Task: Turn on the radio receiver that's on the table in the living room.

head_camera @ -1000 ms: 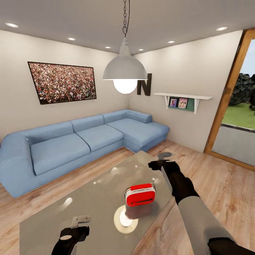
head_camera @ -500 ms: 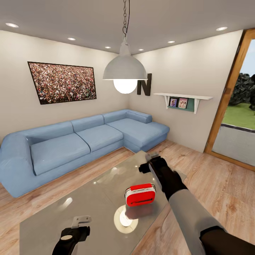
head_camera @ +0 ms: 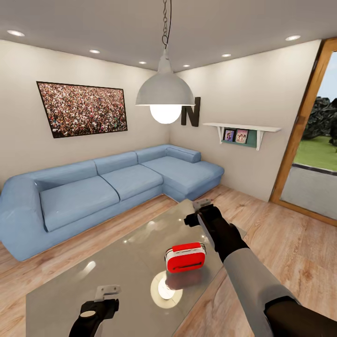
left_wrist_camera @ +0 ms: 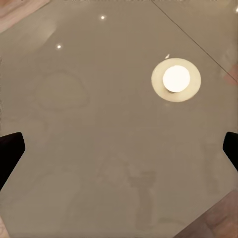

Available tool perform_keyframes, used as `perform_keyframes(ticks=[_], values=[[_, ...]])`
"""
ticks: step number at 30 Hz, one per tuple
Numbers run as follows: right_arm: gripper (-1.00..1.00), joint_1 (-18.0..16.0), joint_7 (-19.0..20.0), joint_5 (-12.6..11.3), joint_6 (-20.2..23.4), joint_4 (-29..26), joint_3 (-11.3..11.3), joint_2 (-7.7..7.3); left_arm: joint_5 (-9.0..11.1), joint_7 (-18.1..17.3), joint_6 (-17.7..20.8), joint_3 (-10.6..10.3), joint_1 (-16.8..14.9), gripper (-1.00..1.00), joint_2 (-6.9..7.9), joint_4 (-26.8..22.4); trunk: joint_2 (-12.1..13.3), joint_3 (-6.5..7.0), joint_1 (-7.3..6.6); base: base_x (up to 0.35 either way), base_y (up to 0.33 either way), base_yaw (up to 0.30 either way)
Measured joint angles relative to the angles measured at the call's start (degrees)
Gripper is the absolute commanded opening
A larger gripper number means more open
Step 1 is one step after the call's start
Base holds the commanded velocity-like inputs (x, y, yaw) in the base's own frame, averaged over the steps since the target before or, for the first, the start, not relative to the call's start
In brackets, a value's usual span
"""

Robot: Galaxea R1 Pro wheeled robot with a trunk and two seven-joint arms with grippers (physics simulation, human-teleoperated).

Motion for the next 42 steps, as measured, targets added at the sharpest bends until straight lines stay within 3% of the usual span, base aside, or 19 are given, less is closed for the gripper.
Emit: perform_keyframes(ticks=[20,42], values=[[1.0,0.01,-0.03,-0.01,-0.03,-0.48,0.24,0.0,-0.13,0.08,0.07,0.03,0.0,1.0,0.02,0.04,0.0,0.0,0.0,0.073,-0.041,0.006],[1.0,0.0,-0.03,0.16,-0.03,-0.48,0.44,0.0,-0.21,0.12,0.16,0.03,0.0,1.0,-0.06,0.05,0.0,0.0,0.0,0.0,-0.194,0.272]])
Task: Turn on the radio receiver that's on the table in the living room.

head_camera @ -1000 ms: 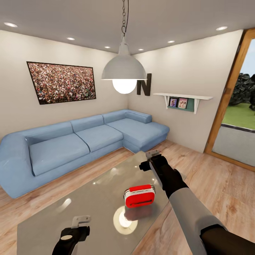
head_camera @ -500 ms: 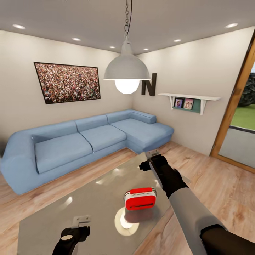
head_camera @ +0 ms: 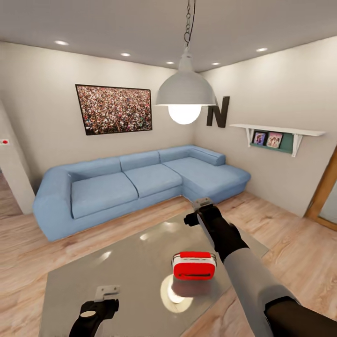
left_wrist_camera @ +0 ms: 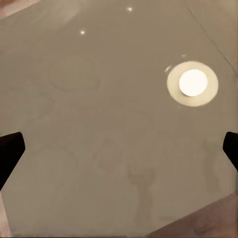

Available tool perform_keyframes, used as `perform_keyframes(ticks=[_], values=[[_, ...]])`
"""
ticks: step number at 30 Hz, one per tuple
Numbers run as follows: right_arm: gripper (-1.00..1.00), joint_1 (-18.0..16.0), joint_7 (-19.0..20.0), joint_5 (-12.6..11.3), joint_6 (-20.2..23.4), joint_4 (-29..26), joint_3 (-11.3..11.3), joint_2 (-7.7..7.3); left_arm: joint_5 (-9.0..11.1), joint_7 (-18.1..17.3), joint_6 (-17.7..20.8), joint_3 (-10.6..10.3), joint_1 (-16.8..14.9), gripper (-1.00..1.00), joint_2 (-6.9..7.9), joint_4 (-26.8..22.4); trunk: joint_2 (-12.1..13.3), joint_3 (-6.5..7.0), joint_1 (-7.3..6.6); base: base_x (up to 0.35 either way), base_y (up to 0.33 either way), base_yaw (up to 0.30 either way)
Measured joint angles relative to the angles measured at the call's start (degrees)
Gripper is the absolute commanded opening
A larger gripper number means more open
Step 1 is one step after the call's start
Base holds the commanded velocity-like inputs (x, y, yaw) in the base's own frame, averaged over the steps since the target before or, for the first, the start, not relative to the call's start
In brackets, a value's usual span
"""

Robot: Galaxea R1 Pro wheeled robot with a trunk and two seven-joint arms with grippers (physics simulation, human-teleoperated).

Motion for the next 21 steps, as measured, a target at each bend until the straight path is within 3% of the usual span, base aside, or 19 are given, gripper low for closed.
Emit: perform_keyframes(ticks=[21], values=[[1.0,0.01,0.0,0.0,0.0,0.0,0.09,0.0,0.0,0.0,-0.02,0.0,0.0,1.0,0.06,0.0,0.0,0.11,0.0,-0.022,-0.313,0.257]])
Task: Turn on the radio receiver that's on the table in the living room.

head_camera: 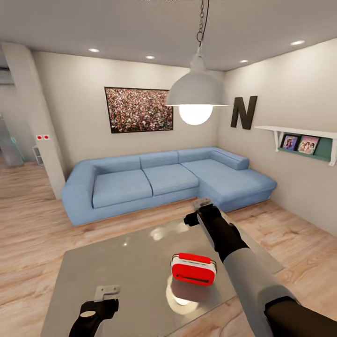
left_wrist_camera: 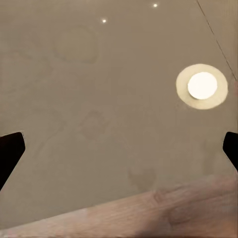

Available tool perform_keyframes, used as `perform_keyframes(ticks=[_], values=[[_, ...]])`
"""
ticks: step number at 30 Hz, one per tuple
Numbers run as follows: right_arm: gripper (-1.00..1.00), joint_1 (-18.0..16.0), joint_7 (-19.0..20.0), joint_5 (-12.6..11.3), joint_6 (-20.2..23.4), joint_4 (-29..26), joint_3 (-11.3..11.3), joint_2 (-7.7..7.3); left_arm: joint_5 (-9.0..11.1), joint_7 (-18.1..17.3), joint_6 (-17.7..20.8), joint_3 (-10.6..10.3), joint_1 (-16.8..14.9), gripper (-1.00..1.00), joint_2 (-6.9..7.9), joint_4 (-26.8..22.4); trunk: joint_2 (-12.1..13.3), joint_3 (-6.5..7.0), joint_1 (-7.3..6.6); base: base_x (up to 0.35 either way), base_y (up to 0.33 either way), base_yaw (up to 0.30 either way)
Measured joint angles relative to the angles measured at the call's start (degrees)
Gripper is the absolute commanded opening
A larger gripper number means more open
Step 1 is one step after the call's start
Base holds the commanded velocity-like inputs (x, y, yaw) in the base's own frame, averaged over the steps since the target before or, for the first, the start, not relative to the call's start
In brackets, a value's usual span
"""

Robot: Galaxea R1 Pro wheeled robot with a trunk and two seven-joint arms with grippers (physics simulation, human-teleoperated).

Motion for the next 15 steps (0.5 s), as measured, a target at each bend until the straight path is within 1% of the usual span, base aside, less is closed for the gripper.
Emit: perform_keyframes(ticks=[3,11,15], values=[[1.0,-0.02,0.0,0.0,0.0,0.01,0.0,0.0,0.06,0.0,-0.08,0.0,0.0,1.0,-0.06,0.0,0.0,0.03,0.0,-0.025,-0.061,0.093],[1.0,-0.01,0.0,0.0,0.0,0.01,0.0,0.0,0.01,0.0,-0.11,0.0,0.0,1.0,-0.07,0.0,0.0,0.04,0.0,-0.005,-0.007,0.01],[1.0,-0.02,0.0,0.0,0.0,0.02,0.0,0.0,0.0,0.0,-0.08,0.0,0.0,1.0,-0.05,0.0,0.0,0.04,0.0,-0.095,-0.102,0.0]])
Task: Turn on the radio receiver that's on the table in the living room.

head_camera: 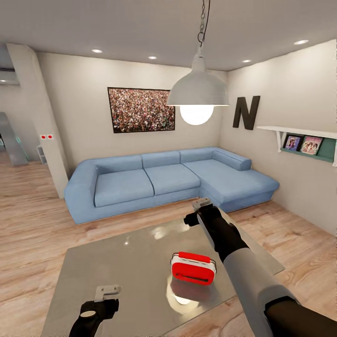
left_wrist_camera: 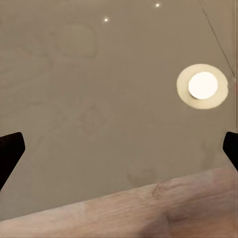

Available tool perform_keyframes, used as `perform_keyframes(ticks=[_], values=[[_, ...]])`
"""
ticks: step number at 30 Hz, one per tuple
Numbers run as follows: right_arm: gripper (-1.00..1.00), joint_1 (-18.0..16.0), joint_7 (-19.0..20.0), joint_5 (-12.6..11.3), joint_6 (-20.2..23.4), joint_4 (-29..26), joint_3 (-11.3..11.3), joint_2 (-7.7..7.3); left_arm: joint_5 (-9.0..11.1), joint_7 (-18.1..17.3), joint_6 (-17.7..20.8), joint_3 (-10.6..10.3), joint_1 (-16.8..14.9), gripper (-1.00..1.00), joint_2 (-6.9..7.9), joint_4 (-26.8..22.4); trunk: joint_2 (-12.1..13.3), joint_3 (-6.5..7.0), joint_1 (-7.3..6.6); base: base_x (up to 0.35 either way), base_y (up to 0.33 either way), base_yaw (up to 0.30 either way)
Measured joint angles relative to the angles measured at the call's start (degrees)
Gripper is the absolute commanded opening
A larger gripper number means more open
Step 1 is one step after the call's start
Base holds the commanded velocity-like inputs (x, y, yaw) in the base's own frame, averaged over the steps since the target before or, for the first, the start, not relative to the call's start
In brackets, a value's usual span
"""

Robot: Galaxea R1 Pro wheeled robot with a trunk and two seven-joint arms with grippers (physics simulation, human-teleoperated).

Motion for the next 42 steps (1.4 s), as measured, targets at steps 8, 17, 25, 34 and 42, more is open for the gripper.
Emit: perform_keyframes(ticks=[8,17,25,34,42], values=[[1.0,-0.01,0.0,0.07,0.0,0.05,0.09,0.0,0.0,0.0,0.0,0.0,0.0,1.0,0.05,0.0,0.0,0.0,0.0,-0.145,-0.167,0.196],[1.0,0.01,0.0,0.06,0.0,0.05,0.17,0.06,0.09,0.0,0.0,0.08,0.0,1.0,0.22,0.0,0.0,0.0,0.0,-0.054,-0.057,0.293],[1.0,-0.01,0.0,0.02,0.0,0.07,0.18,0.08,0.05,0.0,0.01,0.09,0.0,1.0,0.23,0.0,0.0,0.0,0.0,-0.001,-0.255,0.276],[1.0,0.01,0.0,0.09,-0.06,0.07,0.18,0.08,0.03,0.06,-0.08,0.09,0.0,1.0,0.29,0.0,-0.01,0.0,0.0,0.007,-0.129,0.034],[1.0,0.02,0.0,0.08,-0.09,0.07,0.18,0.08,0.0,0.09,-0.08,0.11,0.0,1.0,0.31,0.0,0.0,0.0,0.0,0.124,-0.293,0.001]])
